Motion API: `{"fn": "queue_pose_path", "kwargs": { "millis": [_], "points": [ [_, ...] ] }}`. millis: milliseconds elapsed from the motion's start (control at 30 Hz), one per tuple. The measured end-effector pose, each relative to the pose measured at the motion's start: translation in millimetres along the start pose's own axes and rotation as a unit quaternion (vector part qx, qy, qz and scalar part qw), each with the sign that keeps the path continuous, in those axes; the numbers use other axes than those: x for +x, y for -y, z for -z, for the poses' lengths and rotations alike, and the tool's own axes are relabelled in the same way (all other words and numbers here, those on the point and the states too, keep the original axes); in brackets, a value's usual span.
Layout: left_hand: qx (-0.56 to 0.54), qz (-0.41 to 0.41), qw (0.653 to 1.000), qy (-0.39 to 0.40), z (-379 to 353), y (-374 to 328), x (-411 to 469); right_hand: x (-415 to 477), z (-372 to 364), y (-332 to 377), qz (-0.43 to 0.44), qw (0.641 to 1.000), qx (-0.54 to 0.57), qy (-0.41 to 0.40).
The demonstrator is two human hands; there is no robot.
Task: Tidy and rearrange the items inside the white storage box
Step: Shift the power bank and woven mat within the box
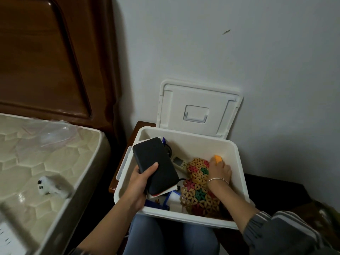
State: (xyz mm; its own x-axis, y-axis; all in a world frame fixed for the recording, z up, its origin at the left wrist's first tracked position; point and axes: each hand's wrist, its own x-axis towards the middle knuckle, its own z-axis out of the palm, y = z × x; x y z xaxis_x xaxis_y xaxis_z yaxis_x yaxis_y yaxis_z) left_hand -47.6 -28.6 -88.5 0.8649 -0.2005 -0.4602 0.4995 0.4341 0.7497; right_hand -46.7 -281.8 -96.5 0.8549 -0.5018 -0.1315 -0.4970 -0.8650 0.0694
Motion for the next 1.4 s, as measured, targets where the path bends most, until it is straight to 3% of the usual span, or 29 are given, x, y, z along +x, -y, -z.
{"fn": "queue_pose_path", "kwargs": {
  "millis": [100,367,467,533,600,667,700,733,767,833,900,1033,1100,1167,1400],
  "points": [
    [0.001,0.008,1.0,0.001,2,2,1,7,0,-9,-0.004,0.999,0.031,-0.032],
    [0.024,-0.009,1.0,0.006,-3,-3,2,14,6,-20,0.031,0.998,0.058,-0.003],
    [0.037,-0.01,0.999,0.001,-4,-3,1,3,13,-25,0.029,0.987,0.146,-0.062],
    [0.041,-0.007,0.999,-0.003,-5,-2,1,-7,24,-26,0.029,0.96,0.252,-0.12],
    [0.047,-0.005,0.999,-0.004,-7,-2,2,-20,39,-20,0.014,0.887,0.451,-0.097],
    [0.059,-0.004,0.998,-0.001,-10,-3,2,-37,59,-10,-0.018,0.741,0.67,0.043],
    [0.071,-0.002,0.997,0.002,-11,-3,2,-44,67,-3,-0.025,0.672,0.731,0.118],
    [0.084,0.0,0.996,0.008,-12,-4,3,-51,73,3,-0.024,0.629,0.757,0.177],
    [0.095,0.003,0.995,0.015,-13,-4,3,-57,77,10,-0.012,0.612,0.761,0.215],
    [0.105,0.012,0.994,0.027,-16,-3,4,-66,79,26,0.017,0.619,0.749,0.236],
    [0.111,0.019,0.993,0.036,-18,-3,4,-74,75,41,0.032,0.656,0.721,0.222],
    [0.113,0.013,0.992,0.061,-20,-6,1,-82,66,66,0.067,0.786,0.602,0.126],
    [0.117,0.007,0.99,0.075,-22,-9,-2,-85,62,76,0.1,0.828,0.545,0.089],
    [0.13,0.0,0.987,0.091,-22,-13,-5,-88,61,83,0.112,0.825,0.544,0.104],
    [0.152,0.02,0.984,0.095,-16,-44,-8,-94,74,87,0.182,0.739,0.617,0.201]
  ]
}}
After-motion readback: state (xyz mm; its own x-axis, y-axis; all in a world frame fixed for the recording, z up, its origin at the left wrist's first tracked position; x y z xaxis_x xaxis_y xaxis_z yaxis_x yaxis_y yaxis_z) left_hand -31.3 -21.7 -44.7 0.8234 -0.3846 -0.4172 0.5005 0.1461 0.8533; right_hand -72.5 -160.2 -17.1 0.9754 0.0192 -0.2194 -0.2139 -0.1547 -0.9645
